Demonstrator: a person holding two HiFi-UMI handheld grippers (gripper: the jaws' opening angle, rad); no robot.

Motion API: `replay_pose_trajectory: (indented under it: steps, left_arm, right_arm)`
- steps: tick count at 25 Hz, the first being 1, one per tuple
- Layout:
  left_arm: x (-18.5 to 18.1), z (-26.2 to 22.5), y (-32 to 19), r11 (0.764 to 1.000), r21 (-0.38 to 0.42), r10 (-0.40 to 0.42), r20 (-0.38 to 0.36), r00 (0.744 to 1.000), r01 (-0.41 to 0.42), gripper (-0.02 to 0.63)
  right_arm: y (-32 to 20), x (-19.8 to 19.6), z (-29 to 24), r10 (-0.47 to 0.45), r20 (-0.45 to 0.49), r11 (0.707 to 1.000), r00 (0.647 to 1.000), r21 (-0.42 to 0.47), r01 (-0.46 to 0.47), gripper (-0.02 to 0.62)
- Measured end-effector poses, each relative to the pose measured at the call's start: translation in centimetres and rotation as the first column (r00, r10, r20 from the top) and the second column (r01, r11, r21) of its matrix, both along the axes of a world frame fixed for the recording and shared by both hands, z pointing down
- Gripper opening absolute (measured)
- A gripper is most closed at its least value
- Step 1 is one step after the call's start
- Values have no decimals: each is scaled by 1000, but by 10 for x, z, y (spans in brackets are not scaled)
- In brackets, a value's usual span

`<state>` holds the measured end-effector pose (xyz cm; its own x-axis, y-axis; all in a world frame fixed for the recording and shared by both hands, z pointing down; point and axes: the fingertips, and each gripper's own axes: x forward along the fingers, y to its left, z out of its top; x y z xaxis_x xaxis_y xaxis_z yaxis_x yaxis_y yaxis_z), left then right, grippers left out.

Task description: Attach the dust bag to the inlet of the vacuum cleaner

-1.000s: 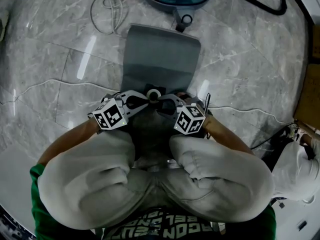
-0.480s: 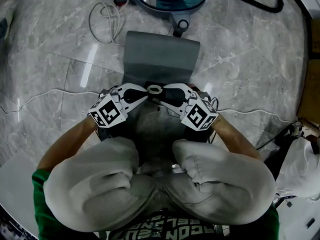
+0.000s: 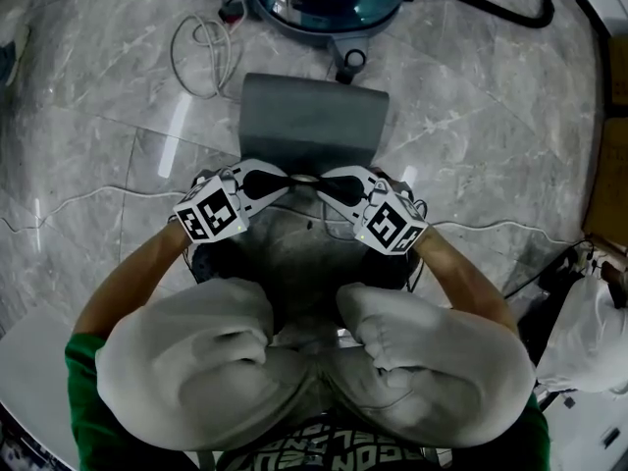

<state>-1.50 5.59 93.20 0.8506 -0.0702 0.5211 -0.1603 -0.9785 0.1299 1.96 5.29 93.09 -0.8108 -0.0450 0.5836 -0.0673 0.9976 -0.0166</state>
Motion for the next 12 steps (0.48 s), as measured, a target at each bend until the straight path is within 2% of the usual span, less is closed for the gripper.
replay_pose_trajectory:
  steps: [5,12]
  left_arm:
    - [1,3,-9,1000,7,14,16,1000,-15,0]
    - [-2,8,-17,999,-15,33,15,999,-33,4]
  right_arm:
    - [-7,-1,5,10,11,1000,1000,-13,-10,32]
    - [-12,2,7,13,33,999,999,-49,-11,23]
